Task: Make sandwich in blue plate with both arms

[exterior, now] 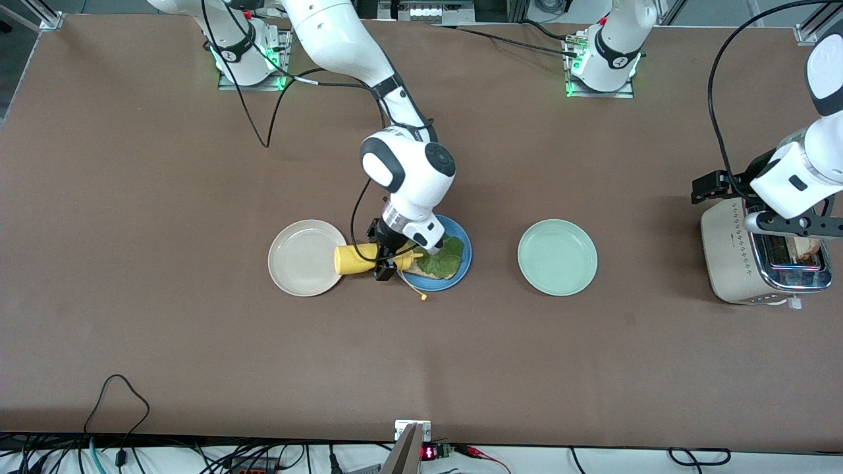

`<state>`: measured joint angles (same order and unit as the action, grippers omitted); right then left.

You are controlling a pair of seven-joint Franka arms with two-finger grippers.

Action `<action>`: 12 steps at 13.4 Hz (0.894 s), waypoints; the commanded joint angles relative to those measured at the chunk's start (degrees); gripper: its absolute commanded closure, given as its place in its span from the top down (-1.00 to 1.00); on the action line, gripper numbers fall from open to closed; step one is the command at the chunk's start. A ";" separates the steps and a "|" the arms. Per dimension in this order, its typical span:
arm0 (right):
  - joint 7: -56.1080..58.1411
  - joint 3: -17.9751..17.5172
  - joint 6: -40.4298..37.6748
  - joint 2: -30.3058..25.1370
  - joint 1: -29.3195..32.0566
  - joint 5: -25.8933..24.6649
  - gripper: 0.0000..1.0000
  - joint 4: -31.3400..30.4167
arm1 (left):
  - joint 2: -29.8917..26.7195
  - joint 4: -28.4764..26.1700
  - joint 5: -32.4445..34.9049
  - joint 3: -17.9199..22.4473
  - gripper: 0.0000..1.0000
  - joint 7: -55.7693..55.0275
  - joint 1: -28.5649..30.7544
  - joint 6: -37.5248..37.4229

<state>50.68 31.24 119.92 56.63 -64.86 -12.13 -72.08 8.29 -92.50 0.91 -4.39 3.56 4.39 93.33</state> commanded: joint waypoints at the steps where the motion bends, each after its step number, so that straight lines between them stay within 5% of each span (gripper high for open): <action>1: -0.75 1.54 -2.67 1.73 -1.93 -2.37 -1.00 2.29 | 0.59 1.53 -0.21 0.70 1.00 4.24 3.14 -1.93; 6: -0.58 1.54 -3.55 1.04 -1.85 -2.28 -1.00 2.38 | 1.91 1.79 0.49 0.88 1.00 17.25 11.86 -0.96; 9: 1.95 1.19 -3.90 -5.54 1.38 -0.36 -1.00 2.03 | 6.02 6.18 4.00 0.88 1.00 18.68 13.88 -0.96; 12: 7.58 1.01 -3.55 -11.61 8.41 16.03 -1.00 -0.51 | 7.44 6.45 6.82 0.88 1.00 22.17 15.29 -0.61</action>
<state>54.16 33.54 116.77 50.60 -61.29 -3.73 -69.71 13.57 -88.95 5.78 -2.95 21.93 18.49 93.26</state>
